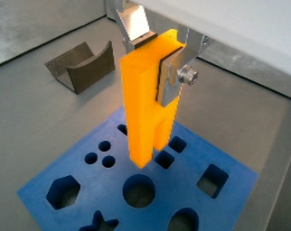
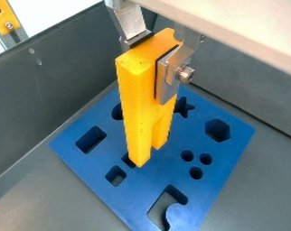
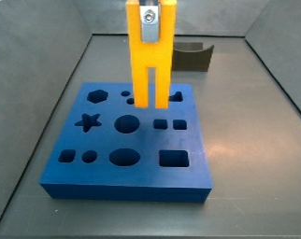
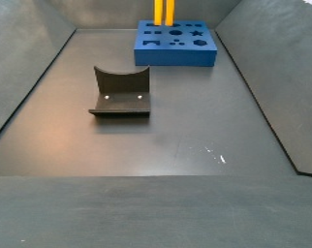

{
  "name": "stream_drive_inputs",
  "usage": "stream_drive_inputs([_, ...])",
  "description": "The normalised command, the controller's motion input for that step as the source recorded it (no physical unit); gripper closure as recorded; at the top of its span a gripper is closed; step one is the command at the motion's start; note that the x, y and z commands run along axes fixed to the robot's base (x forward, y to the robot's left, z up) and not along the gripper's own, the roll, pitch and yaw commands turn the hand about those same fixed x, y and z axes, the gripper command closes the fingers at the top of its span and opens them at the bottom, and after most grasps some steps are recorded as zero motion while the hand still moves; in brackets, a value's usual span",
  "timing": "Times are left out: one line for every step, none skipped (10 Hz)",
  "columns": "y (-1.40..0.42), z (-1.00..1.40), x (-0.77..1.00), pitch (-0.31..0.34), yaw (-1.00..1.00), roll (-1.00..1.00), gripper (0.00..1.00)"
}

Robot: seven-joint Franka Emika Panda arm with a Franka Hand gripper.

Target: Insert the double-square object.

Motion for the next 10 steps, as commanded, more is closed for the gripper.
stream_drive_inputs([-0.12, -0.04, 0.42, 0.139, -0.01, 0.08, 1.0])
stream_drive_inputs([-0.19, -0.1, 0.68, 0.146, 0.0, 0.18, 1.0])
stream_drive_inputs([-0.29, -0.06, 0.9, 0.2, 0.0, 0.22, 1.0])
stream_drive_inputs([-0.32, -0.01, 0.88, 0.213, 0.0, 0.18, 1.0])
stream_drive_inputs([-0.27, 0.0, 0.8, 0.211, 0.0, 0.14, 1.0])
stream_drive_inputs([-0.19, 0.0, 0.74, 0.206, 0.0, 0.15, 1.0])
stream_drive_inputs([0.0, -0.03, 0.74, 0.181, -0.03, 0.17, 1.0])
stream_drive_inputs([0.0, 0.0, 0.81, 0.149, 0.0, 0.16, 1.0])
stream_drive_inputs([0.0, 0.0, 0.83, 0.121, 0.02, 0.15, 1.0])
stream_drive_inputs([0.0, 0.0, 0.8, 0.099, 0.02, 0.14, 1.0])
